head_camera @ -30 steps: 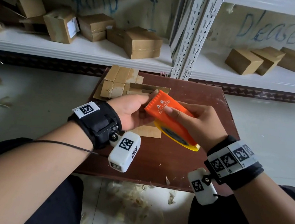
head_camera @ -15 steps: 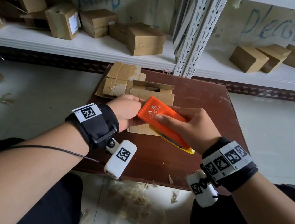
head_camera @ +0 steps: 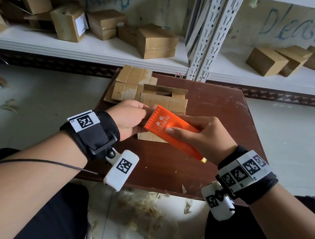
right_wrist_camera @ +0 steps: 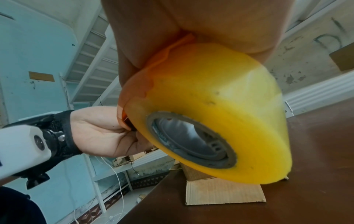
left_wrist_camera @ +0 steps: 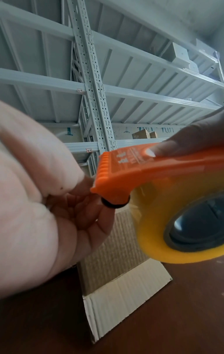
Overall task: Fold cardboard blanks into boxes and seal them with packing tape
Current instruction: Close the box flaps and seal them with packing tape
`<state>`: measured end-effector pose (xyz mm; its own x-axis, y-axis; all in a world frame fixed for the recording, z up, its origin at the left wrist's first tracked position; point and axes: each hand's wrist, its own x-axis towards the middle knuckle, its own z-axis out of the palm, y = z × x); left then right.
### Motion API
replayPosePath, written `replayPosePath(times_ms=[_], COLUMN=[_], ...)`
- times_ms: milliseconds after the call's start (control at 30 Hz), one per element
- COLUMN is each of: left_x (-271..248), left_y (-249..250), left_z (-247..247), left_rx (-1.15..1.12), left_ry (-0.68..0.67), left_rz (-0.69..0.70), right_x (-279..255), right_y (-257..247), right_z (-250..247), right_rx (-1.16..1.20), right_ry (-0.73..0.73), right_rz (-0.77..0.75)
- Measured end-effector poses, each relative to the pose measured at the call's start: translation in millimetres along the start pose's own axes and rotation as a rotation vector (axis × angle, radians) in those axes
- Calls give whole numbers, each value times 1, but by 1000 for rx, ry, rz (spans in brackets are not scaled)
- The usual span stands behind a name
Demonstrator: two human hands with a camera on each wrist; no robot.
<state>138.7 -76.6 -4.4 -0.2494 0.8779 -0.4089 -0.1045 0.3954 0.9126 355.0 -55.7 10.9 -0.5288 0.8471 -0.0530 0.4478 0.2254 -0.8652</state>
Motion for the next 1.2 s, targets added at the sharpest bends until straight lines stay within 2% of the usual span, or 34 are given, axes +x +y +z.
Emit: replayPosePath(times_ms=[267,333,433,500,533,633,833,1133,1200], left_x=[0,3,18,18,14,0,-17,-18,-19], left_y=[0,5,34,52,54,42,7,-13,-14], left_z=[2,-7,-62,-103,-115,-108,-33,3,5], left_rx=[-66,-174,-523,-491,-437,-219,93,-35,-66], left_ry=[-33,-32,148,301,313,155,-160,-338,-336], left_rz=[3,21,108,163,160,137,40,-42,-30], right_x=[-3,-4,-11,-19,-23,-26,-25,-26,-26], right_y=[4,7,20,29,31,31,29,20,18], right_z=[-7,-11,-25,-34,-37,-37,-24,-19,-19], right_rx=[39,13,-153,-230,-191,7,62,142,151], right_ry=[3,7,-23,8,42,133,142,143,141], right_rz=[-2,10,31,39,41,26,-34,-122,-133])
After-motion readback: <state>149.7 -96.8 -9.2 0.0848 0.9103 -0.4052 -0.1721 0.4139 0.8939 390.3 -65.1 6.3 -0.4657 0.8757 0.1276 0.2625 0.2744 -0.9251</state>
